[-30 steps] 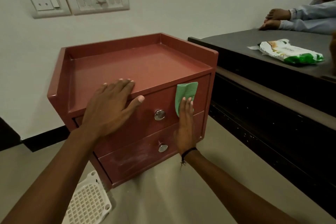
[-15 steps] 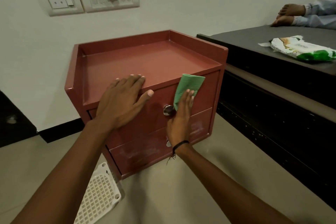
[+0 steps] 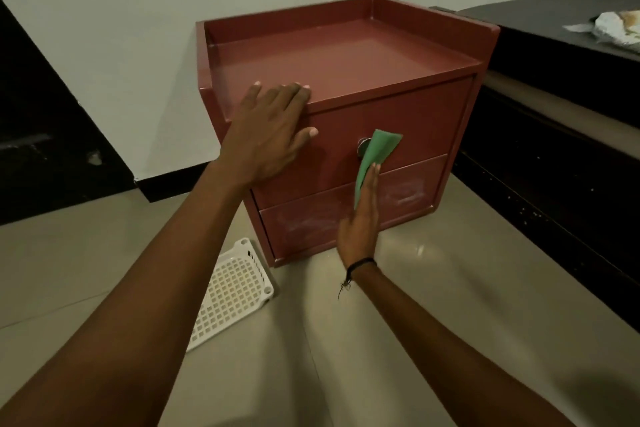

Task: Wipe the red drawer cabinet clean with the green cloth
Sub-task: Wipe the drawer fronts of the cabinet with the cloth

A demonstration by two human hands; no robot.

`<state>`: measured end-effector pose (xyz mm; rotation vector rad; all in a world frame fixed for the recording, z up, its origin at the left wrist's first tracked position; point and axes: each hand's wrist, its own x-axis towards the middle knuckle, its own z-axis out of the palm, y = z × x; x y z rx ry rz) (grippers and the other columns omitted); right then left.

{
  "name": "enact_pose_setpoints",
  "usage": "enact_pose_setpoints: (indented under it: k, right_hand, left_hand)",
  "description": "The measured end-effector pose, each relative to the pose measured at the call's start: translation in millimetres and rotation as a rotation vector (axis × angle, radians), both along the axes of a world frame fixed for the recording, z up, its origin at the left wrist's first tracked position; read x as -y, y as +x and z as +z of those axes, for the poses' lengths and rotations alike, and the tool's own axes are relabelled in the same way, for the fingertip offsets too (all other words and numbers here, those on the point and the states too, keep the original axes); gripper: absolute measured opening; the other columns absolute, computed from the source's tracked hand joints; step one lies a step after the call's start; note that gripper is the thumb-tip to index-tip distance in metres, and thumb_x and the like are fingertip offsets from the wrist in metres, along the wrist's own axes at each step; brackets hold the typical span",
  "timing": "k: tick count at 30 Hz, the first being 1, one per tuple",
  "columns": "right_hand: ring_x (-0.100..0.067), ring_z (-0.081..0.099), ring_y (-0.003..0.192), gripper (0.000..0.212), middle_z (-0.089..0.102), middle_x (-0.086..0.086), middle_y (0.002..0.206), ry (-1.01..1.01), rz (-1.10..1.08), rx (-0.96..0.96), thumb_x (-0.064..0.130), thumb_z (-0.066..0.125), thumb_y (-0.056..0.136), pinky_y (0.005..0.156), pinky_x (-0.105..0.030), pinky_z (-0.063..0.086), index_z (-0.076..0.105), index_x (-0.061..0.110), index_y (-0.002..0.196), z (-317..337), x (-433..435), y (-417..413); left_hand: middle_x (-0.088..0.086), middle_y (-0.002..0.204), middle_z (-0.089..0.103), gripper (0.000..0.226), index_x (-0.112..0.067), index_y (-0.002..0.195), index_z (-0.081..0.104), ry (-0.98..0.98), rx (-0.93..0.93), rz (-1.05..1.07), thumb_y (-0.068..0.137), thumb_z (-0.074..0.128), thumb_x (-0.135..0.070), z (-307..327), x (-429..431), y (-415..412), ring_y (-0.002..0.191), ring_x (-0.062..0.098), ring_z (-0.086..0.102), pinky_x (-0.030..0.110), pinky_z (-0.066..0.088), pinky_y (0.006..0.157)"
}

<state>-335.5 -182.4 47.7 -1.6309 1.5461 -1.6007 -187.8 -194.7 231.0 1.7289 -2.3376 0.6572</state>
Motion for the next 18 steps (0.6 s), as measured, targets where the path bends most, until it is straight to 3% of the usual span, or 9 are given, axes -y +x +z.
enact_pose_setpoints:
  k: [3,5,7,9,11,13,15,17,18]
  right_hand:
    - [-0.016,0.006,0.153,0.105,0.0,-0.001,0.167,0.088,0.074,-0.019,-0.029,0.038,0.068,0.107,0.003,0.015,0.006,0.015,0.158,-29,-20,21]
    - [-0.018,0.004,0.152,0.105,-0.003,-0.004,0.167,0.132,0.083,-0.024,-0.028,0.039,0.069,0.098,0.009,0.015,0.005,0.015,0.158,-46,-22,33]
    - [-0.02,-0.002,0.152,0.101,-0.007,-0.007,0.166,0.165,0.044,-0.066,-0.024,0.039,0.071,0.108,0.001,0.017,0.002,0.012,0.158,-56,-19,44]
    - [-0.024,-0.007,0.153,0.099,-0.011,-0.01,0.165,0.197,-0.012,-0.095,-0.021,0.041,0.073,0.122,-0.025,0.018,-0.001,0.009,0.157,-62,-11,59]
    - [-0.028,-0.007,0.153,0.098,-0.014,-0.012,0.165,0.215,-0.029,-0.102,-0.019,0.042,0.073,0.125,-0.039,0.014,-0.002,0.008,0.157,-65,-16,80]
    - [-0.032,-0.008,0.153,0.084,-0.015,-0.013,0.164,0.166,0.09,-0.208,-0.01,0.038,0.084,0.125,-0.043,0.009,-0.004,0.004,0.156,-74,-36,105]
    - [-0.037,-0.01,0.151,0.072,-0.017,-0.017,0.163,0.069,0.195,-0.401,-0.009,0.021,0.09,0.125,-0.038,0.01,-0.012,0.0,0.154,-93,-60,126]
    - [-0.033,-0.015,0.151,0.091,-0.018,-0.013,0.164,0.068,0.282,-0.362,-0.016,0.03,0.081,0.117,-0.03,0.034,-0.016,0.011,0.155,-102,-68,131]
    - [-0.031,-0.014,0.151,0.093,-0.015,-0.012,0.164,0.073,0.296,-0.418,-0.014,0.032,0.08,0.109,-0.034,0.044,-0.015,0.014,0.155,-106,-64,130]
  left_hand:
    - [0.016,0.152,0.042,0.069,-0.007,0.15,0.032,-0.039,0.003,0.031,0.1,0.027,-0.055,-4,-10,18,0.138,0.034,0.041,0.052,0.017,0.12]
    - [0.018,0.153,0.04,0.071,-0.005,0.151,0.03,-0.043,0.005,0.02,0.1,0.027,-0.055,-7,-16,25,0.14,0.035,0.038,0.049,0.019,0.121]
    - [0.019,0.156,0.036,0.073,-0.005,0.152,0.027,-0.035,-0.012,0.0,0.1,0.027,-0.056,-9,-19,28,0.143,0.035,0.034,0.047,0.018,0.121]
    - [0.018,0.158,0.033,0.074,-0.005,0.153,0.027,-0.039,-0.048,-0.011,0.1,0.026,-0.058,-12,-20,27,0.146,0.034,0.031,0.046,0.018,0.121]
    - [0.018,0.157,0.034,0.075,-0.005,0.153,0.028,-0.068,-0.076,-0.014,0.1,0.026,-0.059,-17,-19,25,0.146,0.034,0.03,0.046,0.018,0.121]
    - [0.019,0.156,0.036,0.076,-0.005,0.151,0.03,-0.096,-0.085,-0.011,0.1,0.027,-0.059,-20,-18,23,0.145,0.035,0.032,0.047,0.018,0.12]
    - [0.019,0.155,0.037,0.077,-0.004,0.151,0.031,-0.11,-0.089,-0.001,0.099,0.026,-0.061,-22,-18,23,0.144,0.035,0.033,0.047,0.018,0.12]
    - [0.018,0.154,0.039,0.077,-0.005,0.15,0.032,-0.123,-0.09,-0.005,0.099,0.024,-0.062,-22,-17,23,0.143,0.034,0.034,0.046,0.018,0.12]
    - [0.018,0.154,0.039,0.077,-0.005,0.15,0.032,-0.128,-0.091,-0.011,0.099,0.025,-0.061,-23,-16,23,0.143,0.034,0.034,0.046,0.017,0.121]
